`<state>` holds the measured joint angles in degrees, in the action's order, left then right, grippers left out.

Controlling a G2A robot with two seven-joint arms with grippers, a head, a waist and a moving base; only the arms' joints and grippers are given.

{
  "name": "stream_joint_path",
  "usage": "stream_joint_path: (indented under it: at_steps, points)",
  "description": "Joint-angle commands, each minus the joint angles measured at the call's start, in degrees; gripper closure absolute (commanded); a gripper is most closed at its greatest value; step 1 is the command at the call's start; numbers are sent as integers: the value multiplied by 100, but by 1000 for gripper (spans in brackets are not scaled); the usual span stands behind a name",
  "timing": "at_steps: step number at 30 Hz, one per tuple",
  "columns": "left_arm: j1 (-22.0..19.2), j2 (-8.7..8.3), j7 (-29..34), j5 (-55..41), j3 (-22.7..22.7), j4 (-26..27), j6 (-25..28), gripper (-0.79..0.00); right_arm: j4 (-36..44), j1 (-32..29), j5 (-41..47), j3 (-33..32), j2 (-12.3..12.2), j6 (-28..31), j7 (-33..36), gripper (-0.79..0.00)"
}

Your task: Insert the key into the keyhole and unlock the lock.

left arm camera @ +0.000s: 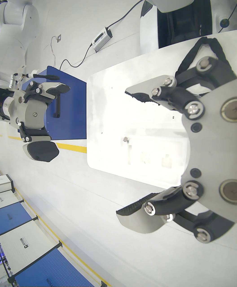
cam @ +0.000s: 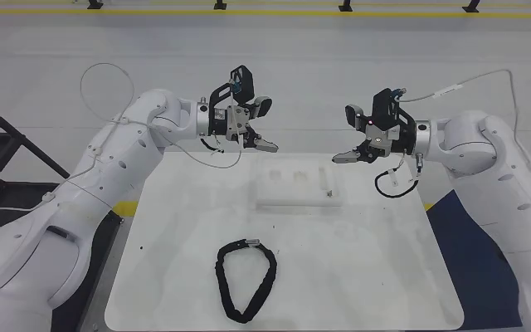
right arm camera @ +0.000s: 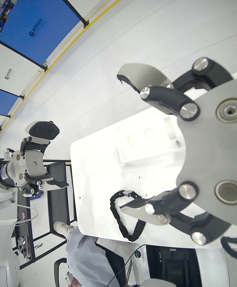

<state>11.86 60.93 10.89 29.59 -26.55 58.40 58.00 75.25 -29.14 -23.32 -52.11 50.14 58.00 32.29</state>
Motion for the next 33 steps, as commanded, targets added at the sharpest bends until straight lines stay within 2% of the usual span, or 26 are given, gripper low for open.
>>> stream_joint_path:
  at_steps: [1, 14, 23, 33]
  points:
    - [0, 0, 0, 0, 0, 0, 0, -785, 0, 0, 0, 0, 0, 0, 0, -785]
    - [0, 0, 0, 0, 0, 0, 0, -785, 0, 0, 0, 0, 0, 0, 0, -784]
    - [0, 0, 0, 0, 0, 0, 0, -785, -282, -327, -42, 20, 8, -486, -97, -785]
    - [0, 0, 0, 0, 0, 0, 0, -785, -903, -299, 109, 387, 201, -983, -56, -785]
